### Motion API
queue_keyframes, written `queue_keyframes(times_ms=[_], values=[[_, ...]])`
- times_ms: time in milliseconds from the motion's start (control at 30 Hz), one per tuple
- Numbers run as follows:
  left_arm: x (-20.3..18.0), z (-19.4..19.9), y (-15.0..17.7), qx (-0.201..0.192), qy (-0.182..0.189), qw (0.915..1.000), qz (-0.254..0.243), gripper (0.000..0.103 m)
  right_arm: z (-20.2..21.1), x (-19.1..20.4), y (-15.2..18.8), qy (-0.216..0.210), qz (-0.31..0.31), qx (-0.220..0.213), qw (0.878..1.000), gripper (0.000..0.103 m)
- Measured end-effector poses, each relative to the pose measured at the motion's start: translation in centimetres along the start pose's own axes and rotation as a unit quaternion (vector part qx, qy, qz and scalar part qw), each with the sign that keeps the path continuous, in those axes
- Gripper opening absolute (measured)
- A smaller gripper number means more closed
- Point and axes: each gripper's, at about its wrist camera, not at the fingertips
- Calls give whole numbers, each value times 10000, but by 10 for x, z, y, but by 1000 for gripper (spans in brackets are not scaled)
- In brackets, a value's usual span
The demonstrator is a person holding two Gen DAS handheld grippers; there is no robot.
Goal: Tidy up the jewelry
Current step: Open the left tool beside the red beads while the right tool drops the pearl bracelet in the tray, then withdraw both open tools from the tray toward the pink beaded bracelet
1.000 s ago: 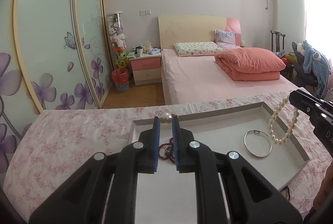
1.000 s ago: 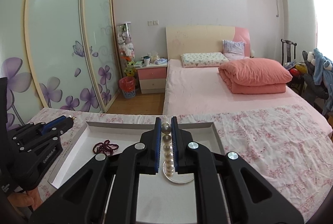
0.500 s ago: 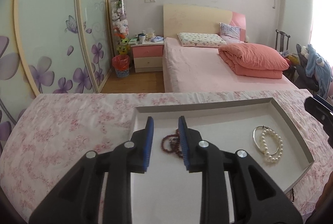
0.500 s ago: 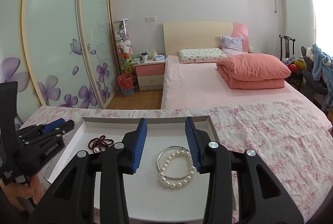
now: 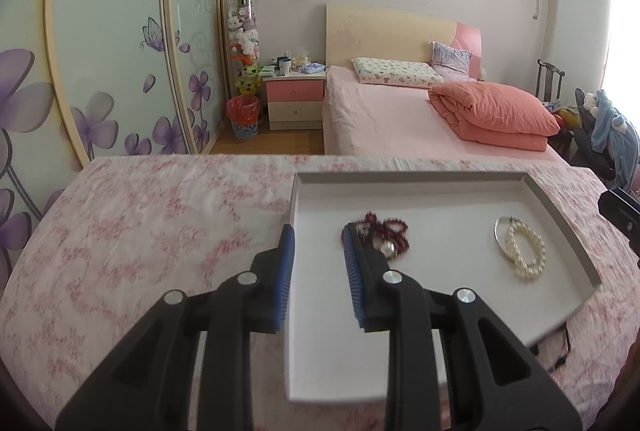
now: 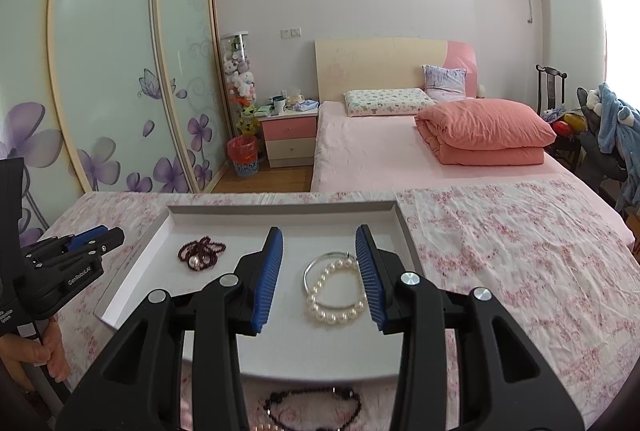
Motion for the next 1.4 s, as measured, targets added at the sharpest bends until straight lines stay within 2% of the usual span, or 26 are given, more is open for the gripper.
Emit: queue_keyframes(times_ms=[333,500,733,967,1100,1400], values=[[7,27,57,323,382,9987,-40,26,23,0,44,-55,88,335,9994,40],[2,42,88,546,680,9961,-114,31,37,-3,66,-64,71,470,9989,40],[-17,37,113,985,872,9905,-408,31,47,-16,94,40,-147,767,9969,40],[-32,25,119,1314,817,9862,-583,30,56,-29,105,114,-348,806,9961,40],[-37,23,120,1269,554,9879,-702,20,55,-31,109,106,-394,845,9956,40],[-31,12,109,1267,342,9897,-564,19,49,-27,117,54,-297,1050,9940,40]])
Point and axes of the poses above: each gripper's, at about its wrist camera, not at the fingertips, and z roughly against the way its jaws point, x to its left, y to its underside, and after that the axes turned 11 degrees about x, right-handed
